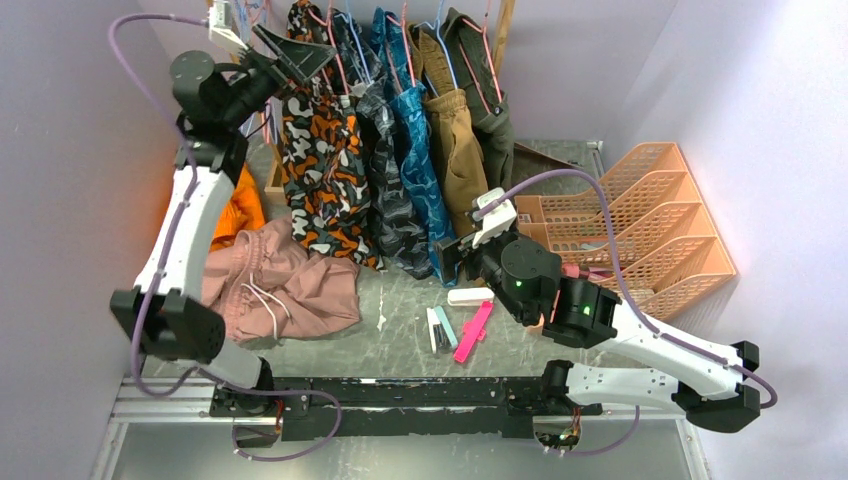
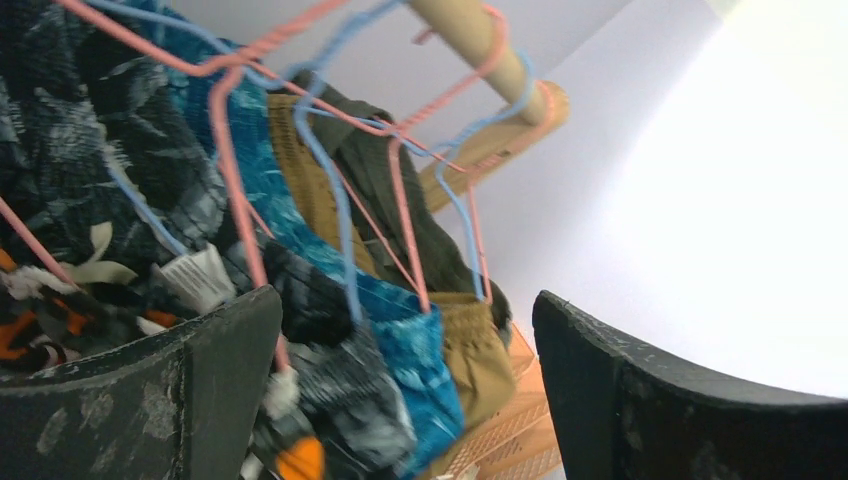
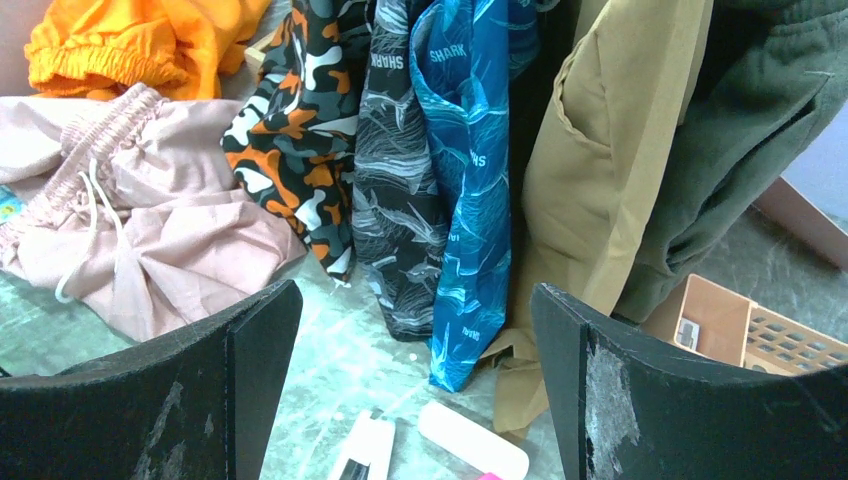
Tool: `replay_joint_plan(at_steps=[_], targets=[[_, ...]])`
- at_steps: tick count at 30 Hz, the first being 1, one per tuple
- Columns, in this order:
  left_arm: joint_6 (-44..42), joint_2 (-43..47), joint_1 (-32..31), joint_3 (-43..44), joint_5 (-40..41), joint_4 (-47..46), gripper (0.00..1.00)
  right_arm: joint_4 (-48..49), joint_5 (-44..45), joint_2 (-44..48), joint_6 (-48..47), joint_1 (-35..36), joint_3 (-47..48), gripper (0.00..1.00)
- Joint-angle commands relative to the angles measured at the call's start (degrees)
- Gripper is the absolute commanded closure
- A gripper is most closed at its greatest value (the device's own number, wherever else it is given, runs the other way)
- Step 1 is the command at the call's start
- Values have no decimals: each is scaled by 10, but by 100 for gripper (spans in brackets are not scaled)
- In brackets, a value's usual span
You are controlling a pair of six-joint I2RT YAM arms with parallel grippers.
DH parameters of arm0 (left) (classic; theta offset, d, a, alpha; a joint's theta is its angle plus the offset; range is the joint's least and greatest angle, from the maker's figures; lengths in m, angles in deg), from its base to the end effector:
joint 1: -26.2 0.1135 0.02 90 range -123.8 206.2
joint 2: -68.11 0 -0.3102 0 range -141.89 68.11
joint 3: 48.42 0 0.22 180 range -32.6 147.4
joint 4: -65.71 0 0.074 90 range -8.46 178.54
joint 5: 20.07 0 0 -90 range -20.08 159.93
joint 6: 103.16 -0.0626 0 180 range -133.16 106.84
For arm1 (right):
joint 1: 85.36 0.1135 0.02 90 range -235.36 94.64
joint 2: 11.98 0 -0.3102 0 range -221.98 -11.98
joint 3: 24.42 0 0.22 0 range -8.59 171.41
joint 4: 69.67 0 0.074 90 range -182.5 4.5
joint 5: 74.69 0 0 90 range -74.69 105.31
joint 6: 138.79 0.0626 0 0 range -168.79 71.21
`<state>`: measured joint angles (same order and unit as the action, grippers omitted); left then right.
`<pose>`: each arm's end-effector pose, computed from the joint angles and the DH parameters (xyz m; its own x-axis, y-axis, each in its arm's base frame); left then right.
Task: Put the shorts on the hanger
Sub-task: Adjust the hanger on the clothesline.
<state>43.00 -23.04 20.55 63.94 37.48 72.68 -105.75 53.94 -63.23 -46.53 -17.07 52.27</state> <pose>0.3492 -0.0683 0.5344 -0.3626 -0.6685 -0.6494 0.5378 0.4190 -0.7316 0.0901 0.1205 0.4272 -0.0879 -0.1375 -0.9866 -0.4957 0.8651 -0.0764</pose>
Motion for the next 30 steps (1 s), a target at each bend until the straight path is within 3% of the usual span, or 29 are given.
replay_joint_plan(at_steps=[1, 11, 14, 18, 23, 27, 30], targets=[[-72, 107, 5, -26, -17, 91, 1, 6, 9, 5, -12, -1, 17, 11], [-283, 385, -1, -192, 104, 402, 1, 15, 14, -4, 3, -2, 7, 11], [-299, 460, -2, -290, 123, 428, 5, 19, 19, -6, 18, -1, -5, 11], [-262, 518, -2, -436, 110, 385, 17, 20, 8, -16, 49, -2, -9, 11], [-167, 548, -2, -594, 152, 245, 21, 11, -7, -28, 75, -1, 1, 12], [-101, 519, -7, -682, 200, 101, 22, 1, -14, -28, 91, -1, 4, 13], [-90, 450, -55, -686, 249, 24, 23, -4, -15, -28, 101, -1, 3, 13]])
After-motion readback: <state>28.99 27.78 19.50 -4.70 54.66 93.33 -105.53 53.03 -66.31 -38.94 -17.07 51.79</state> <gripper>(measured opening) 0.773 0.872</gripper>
